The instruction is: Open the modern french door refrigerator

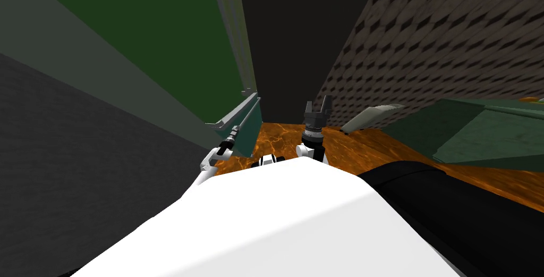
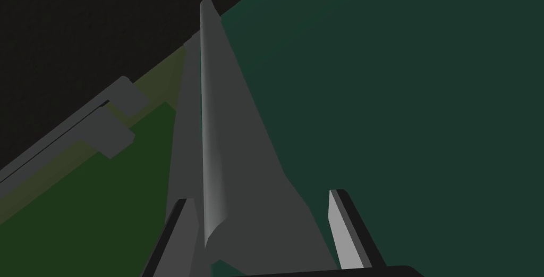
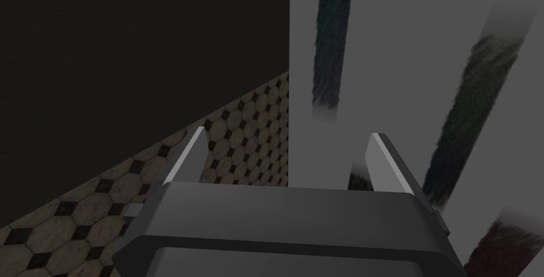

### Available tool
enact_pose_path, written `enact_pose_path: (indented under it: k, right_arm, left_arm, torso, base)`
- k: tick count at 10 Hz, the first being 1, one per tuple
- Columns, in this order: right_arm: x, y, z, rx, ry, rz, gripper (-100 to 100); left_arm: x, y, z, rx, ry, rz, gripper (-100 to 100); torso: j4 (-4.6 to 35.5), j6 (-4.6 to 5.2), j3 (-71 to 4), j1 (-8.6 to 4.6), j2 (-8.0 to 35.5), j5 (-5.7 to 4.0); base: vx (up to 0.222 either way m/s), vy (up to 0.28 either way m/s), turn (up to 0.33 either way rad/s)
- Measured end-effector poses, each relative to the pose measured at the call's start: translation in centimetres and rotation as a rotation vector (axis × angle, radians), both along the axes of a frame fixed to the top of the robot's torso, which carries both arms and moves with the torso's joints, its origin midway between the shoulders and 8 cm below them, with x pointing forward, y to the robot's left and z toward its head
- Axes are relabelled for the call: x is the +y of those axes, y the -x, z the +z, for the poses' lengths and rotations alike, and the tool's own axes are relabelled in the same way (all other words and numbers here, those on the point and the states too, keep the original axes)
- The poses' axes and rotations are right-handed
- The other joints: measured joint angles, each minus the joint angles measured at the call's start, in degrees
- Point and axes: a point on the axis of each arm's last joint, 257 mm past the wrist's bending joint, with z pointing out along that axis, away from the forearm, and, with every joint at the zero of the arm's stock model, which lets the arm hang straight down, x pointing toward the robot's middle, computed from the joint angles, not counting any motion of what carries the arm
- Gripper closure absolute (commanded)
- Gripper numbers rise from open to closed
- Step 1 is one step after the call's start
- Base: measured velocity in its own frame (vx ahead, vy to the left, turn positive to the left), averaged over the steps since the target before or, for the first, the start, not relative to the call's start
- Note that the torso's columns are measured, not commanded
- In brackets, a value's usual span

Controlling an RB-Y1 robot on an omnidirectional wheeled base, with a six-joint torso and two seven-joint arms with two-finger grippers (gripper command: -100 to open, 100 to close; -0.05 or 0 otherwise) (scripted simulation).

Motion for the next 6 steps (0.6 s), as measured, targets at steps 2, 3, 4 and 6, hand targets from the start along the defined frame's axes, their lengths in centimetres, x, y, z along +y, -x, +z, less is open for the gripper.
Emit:
enact_pose_path:
  k: [2,3,4,6]
  right_arm:
    - [0.0,0.0,0.0,0.0,0.0,0.0,0]
    - [0.0,0.0,0.0,0.0,0.0,0.0,0]
    - [0.0,0.0,0.0,0.0,0.0,0.0,0]
    - [0.0,0.0,0.0,0.0,0.0,0.0,0]
  left_arm:
    - [-0.2,1.4,0.1,0.001,0.002,-0.005,100]
    - [-0.2,1.9,0.3,-0.004,0.005,-0.006,100]
    - [-0.4,2.2,0.6,-0.007,0.007,-0.009,100]
    - [-0.5,3.8,0.5,0.008,0.001,-0.016,100]
  torso:
    - [0.0,0.11,0.0,-0.04,0.1,0.03]
    - [-0.1,0.16,0.1,-0.08,0.2,0.07]
    - [0.0,0.15,0.2,-0.15,0.4,0.05]
    - [0.0,0.11,0.1,-0.3,0.2,-0.03]
  base:
    - [0.044,-0.008,0.007]
    - [0.01,0.009,-0.007]
    - [0.084,-0.023,0.066]
    - [0.083,-0.024,0.03]
